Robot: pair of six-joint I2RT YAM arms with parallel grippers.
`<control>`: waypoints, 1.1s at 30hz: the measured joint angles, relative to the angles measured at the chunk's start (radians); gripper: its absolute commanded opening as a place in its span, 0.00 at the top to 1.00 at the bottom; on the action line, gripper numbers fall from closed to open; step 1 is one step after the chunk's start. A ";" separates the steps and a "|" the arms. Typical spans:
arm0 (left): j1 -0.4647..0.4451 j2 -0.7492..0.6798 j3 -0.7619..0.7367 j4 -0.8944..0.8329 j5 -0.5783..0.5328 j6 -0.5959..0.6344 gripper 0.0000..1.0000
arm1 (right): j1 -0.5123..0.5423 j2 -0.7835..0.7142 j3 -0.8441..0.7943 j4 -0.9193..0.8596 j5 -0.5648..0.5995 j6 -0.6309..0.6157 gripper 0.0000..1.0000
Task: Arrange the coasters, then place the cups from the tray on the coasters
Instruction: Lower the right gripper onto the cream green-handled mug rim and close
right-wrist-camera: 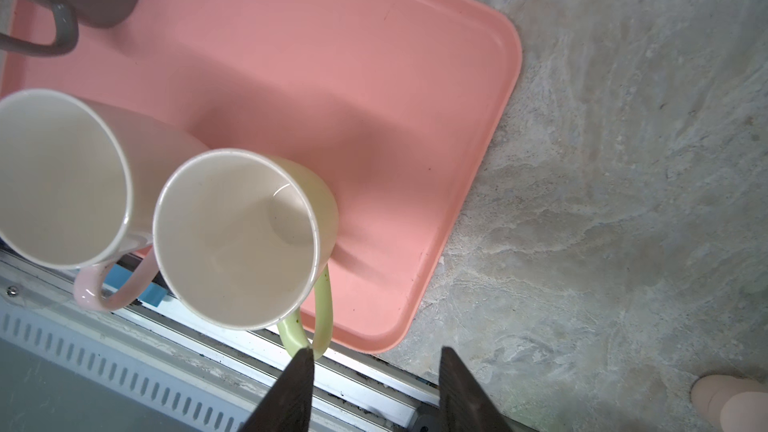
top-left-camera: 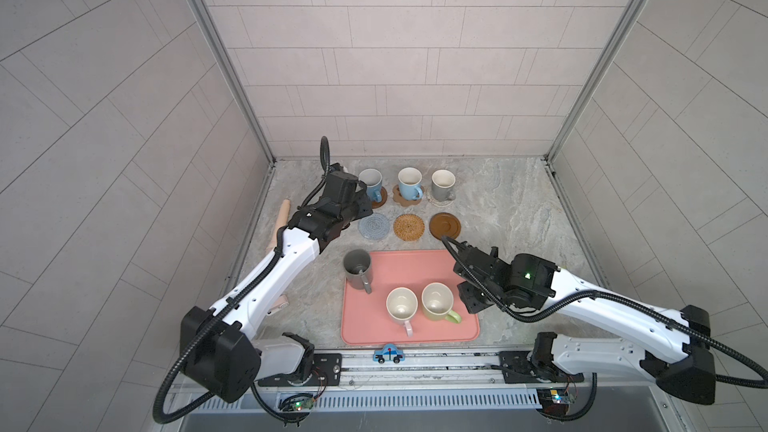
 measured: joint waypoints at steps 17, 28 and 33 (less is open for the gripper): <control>0.000 -0.046 -0.062 0.047 0.009 -0.040 0.47 | 0.100 0.132 -0.014 0.047 -0.054 -0.006 0.51; 0.000 -0.057 -0.090 0.062 -0.005 -0.051 0.47 | 0.114 0.177 -0.017 0.064 -0.063 -0.010 0.56; 0.000 -0.057 -0.090 0.066 -0.004 -0.051 0.47 | 0.115 0.200 -0.031 0.076 -0.062 -0.009 0.62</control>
